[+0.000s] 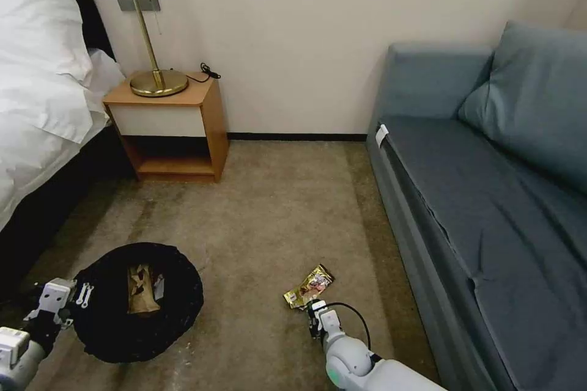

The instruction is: Pick up the trash bin, then pick up the garbage on the floor and place it into the trash bin.

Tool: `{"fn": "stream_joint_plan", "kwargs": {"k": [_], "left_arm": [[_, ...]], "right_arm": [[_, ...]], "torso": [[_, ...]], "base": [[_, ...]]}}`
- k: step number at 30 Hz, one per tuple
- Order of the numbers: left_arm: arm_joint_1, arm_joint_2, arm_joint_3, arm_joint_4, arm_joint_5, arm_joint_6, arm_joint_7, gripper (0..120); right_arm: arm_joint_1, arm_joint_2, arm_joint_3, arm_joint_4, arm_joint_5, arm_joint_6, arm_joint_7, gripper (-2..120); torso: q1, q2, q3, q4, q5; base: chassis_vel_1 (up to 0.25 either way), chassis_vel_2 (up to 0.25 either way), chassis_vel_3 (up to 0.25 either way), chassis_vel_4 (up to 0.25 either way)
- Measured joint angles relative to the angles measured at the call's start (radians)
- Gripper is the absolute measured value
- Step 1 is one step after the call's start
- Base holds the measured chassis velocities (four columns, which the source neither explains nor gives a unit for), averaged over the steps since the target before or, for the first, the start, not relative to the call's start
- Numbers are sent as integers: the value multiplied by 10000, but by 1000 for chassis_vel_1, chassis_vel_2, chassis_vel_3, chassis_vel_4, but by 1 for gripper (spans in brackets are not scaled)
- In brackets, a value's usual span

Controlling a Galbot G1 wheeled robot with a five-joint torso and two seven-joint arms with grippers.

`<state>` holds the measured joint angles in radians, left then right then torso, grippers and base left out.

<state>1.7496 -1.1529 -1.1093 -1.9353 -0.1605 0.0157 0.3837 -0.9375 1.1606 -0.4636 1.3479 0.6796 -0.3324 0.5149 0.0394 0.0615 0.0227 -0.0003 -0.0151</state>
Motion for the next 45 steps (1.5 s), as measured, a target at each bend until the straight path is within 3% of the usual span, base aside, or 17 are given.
{"fn": "stream_joint_plan", "kwargs": {"k": [6, 13, 22, 31, 40, 45], "left_arm": [[8, 43, 26, -71, -56, 0, 13, 6], [20, 159, 138, -390, -166, 257, 18, 6], [-351, 361, 438, -626, -187, 755, -71, 6], [-468, 190, 622, -572, -12, 796, -85, 6], [-549, 83, 602, -510, 4, 768, -84, 6], [-577, -108, 691, -545, 39, 766, -87, 6]], "right_arm": [[326, -522, -151, 981, 376, -148, 319, 22], [1986, -656, -836, 2499, 1764, -551, 795, 22], [3382, 569, -1208, 3722, 3240, -802, 918, 22], [4187, 1441, -1906, 4316, 4134, -872, 914, 22], [4098, 2088, -2654, 4317, 4291, -743, 1040, 22], [3890, 2639, -3220, 3491, 3645, 80, 1013, 22]], "torso": [[0, 0, 0, -1, 0], [1, 0, 0, 0, -2], [1, 0, -1, 0, -3], [1, 1, -1, 1, -3], [1, 1, -1, 0, -2], [0, 0, -1, 0, -3]], "base": [[0, 0, 0, 0], [0, 0, 0, 0], [0, 0, 0, 0], [0, 0, 0, 0], [0, 0, 0, 0], [0, 0, 0, 0]]}}
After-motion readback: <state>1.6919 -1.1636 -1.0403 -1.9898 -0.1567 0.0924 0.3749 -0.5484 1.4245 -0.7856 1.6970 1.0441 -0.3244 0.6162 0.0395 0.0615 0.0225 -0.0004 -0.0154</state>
